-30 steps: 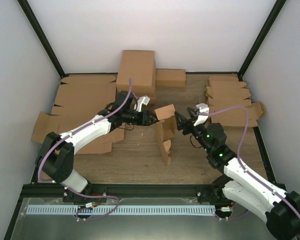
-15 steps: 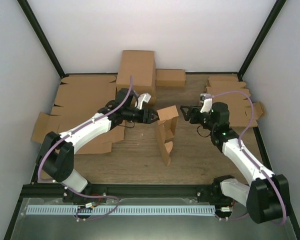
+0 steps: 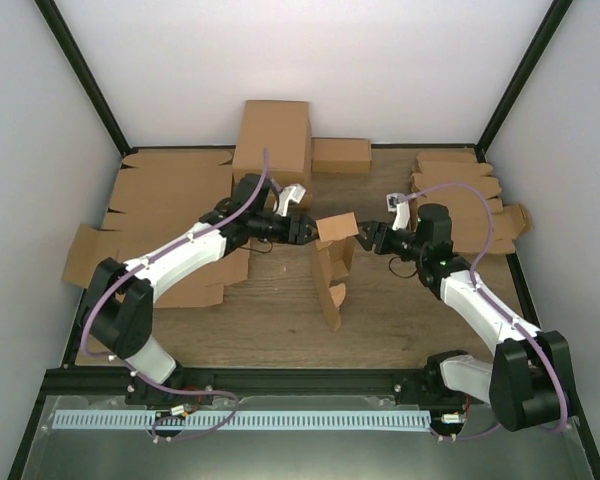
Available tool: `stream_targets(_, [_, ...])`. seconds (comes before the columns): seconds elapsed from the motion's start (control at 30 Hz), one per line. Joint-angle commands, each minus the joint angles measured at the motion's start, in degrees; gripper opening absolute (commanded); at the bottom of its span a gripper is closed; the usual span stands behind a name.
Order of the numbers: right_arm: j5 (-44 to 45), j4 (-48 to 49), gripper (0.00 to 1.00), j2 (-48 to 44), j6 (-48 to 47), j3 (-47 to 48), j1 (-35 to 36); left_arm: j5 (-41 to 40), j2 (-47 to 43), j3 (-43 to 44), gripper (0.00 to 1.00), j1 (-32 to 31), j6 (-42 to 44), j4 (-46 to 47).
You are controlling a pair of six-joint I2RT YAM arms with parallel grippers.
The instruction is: Fold the paper box
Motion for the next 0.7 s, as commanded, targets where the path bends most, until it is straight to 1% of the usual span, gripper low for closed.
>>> stream_targets(0.0, [-3.4,1.1,0.62,-0.5,1.5,-0.7,-0.6,1.3,2.0,2.7,0.58,-0.1,1.2,2.0])
stream_targets(0.07, [-3.7,1.0,0.62,-0.9,1.8,-1.2,-0.6,1.7,3.3,3.6,0.55,-0.1,1.4,2.0])
stream_targets(0.17, [-4.0,0.5,0.58,-1.7,2.3,-1.5,-0.6,2.3,5.0,4.8,0.51,0.0,2.1,2.1])
stream_targets(0.37, [-2.9,-3.1,0.53,-5.3,4.4,-3.0,-0.6,6.1,8.9,7.9,0.50,0.1,5.0,1.5])
stream_targets(0.5, [-1.8,-3.9,0.52,-7.1,4.3,-4.5,-0.6,6.6,8.1,7.7,0.52,0.1,6.0,1.1])
stream_targets(0.67, [-2.2,-4.0,0.49,-5.9,4.4,-5.1,-0.5,4.1,5.1,6.6,0.56,0.1,7.7,-2.7])
